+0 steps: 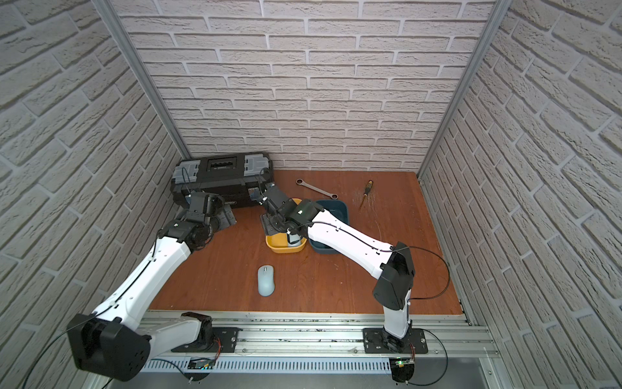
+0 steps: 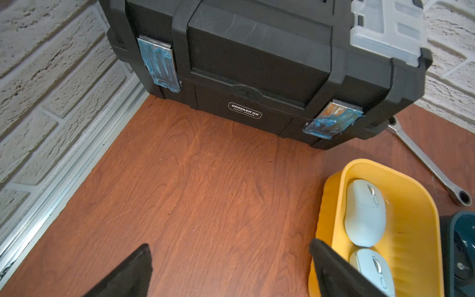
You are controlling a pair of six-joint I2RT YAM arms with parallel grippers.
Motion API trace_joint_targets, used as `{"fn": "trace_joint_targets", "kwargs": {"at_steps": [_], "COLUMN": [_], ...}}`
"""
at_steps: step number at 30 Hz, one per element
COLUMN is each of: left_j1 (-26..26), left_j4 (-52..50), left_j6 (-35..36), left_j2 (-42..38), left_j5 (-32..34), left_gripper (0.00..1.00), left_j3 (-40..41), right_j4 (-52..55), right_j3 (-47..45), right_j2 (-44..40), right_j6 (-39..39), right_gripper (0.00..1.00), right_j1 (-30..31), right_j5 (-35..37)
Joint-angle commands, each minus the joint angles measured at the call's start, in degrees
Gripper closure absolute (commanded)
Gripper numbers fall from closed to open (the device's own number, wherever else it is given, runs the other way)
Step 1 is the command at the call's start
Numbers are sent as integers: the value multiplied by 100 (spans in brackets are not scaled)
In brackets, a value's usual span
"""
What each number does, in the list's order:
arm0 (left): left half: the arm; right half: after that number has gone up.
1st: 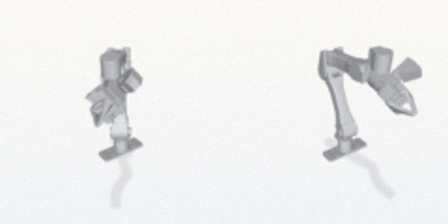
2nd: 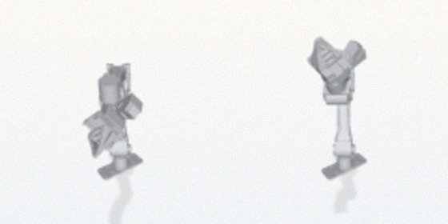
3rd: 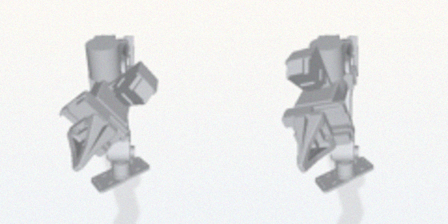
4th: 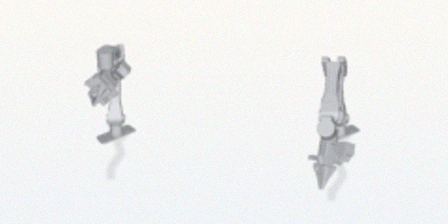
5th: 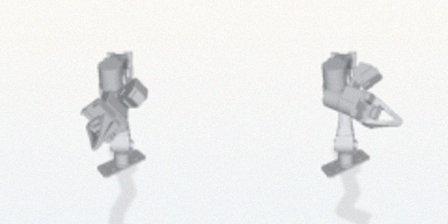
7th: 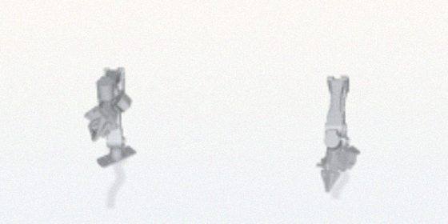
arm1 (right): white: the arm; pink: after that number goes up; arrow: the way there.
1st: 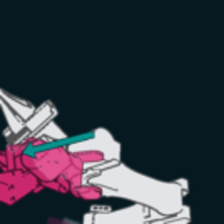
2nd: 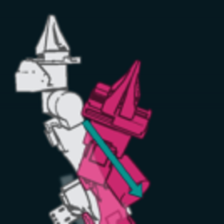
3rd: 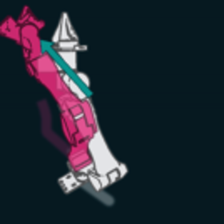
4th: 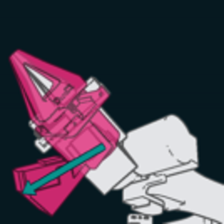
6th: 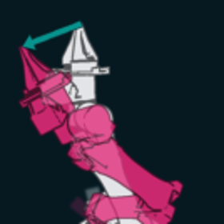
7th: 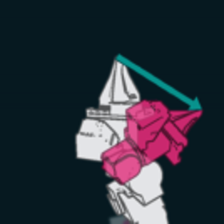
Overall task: Place the mice by color into the storage box
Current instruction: Pick up the mouse from the center of the board.
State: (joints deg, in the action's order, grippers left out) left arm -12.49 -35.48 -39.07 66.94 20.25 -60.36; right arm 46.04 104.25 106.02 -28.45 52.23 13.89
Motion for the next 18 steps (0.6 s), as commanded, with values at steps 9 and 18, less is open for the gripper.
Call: {"fn": "trace_joint_targets", "kwargs": {"at_steps": [9,18], "left_j1": [77,98], "left_j4": [-144,-445], "left_j6": [62,78], "left_j2": [-443,-820], "left_j5": [119,337], "left_gripper": [2,2], "left_j3": [-46,-19], "right_j4": [-93,35], "right_j3": [-829,-640], "right_j2": [302,1077], "right_j6": [-1156,-1587], "right_gripper": [30,29], "right_j1": [684,1020], "right_j5": [-532,-961]}}
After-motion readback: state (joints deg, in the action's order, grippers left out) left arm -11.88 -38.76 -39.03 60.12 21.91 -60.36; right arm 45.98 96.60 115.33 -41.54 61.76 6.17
